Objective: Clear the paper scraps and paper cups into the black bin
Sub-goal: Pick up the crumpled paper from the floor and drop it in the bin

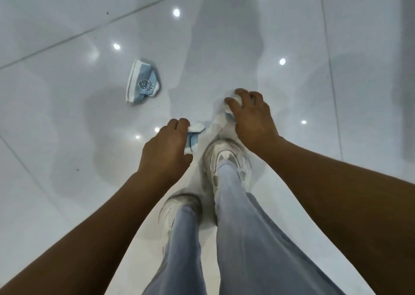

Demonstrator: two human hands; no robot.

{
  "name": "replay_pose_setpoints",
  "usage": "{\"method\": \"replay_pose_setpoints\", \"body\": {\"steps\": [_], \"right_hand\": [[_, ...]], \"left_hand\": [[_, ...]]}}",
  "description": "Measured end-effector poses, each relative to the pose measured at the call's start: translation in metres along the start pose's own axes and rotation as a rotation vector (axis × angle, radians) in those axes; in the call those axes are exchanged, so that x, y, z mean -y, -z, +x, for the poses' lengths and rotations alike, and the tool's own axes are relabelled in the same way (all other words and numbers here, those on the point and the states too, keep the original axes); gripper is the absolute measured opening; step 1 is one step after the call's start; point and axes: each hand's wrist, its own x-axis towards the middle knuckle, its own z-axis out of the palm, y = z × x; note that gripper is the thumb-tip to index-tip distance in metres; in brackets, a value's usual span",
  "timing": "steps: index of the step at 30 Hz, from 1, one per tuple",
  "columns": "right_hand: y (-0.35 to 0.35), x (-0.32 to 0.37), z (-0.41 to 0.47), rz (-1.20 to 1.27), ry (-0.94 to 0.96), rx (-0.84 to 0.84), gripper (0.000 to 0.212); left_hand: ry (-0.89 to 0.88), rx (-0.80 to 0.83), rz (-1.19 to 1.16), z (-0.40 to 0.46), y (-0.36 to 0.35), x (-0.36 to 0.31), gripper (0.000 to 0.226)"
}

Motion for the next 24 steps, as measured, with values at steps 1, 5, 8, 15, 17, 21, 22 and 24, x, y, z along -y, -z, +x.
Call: {"method": "replay_pose_setpoints", "body": {"steps": [1,5,8,15,17,21,22,24], "right_hand": [[0.002,0.0,0.0,-0.006,-0.019,0.005,0.05],[0.021,0.001,-0.002,0.0,-0.097,-0.002,0.051],[0.048,0.011,-0.023,0.014,-0.1,0.005,0.057],[0.168,0.048,-0.154,0.123,-0.125,-0.034,0.067],[0.216,0.063,-0.199,0.16,-0.15,-0.07,0.069],[0.306,0.09,-0.292,0.277,-0.277,-0.153,0.071],[0.323,0.097,-0.313,0.314,-0.317,-0.176,0.071],[0.345,0.113,-0.352,0.389,-0.388,-0.218,0.069]], "left_hand": [[0.002,0.003,-0.003,0.0,0.002,-0.002,0.045],[-0.048,0.013,0.018,0.002,0.019,-0.014,0.044],[-0.063,0.018,0.06,-0.008,0.043,-0.029,0.042],[-0.133,0.061,0.21,-0.099,0.152,-0.098,0.039],[-0.153,0.073,0.288,-0.136,0.192,-0.124,0.036],[-0.246,0.073,0.352,-0.207,0.266,-0.175,0.038],[-0.279,0.049,0.359,-0.224,0.281,-0.187,0.037],[-0.35,-0.006,0.373,-0.253,0.303,-0.207,0.037]]}}
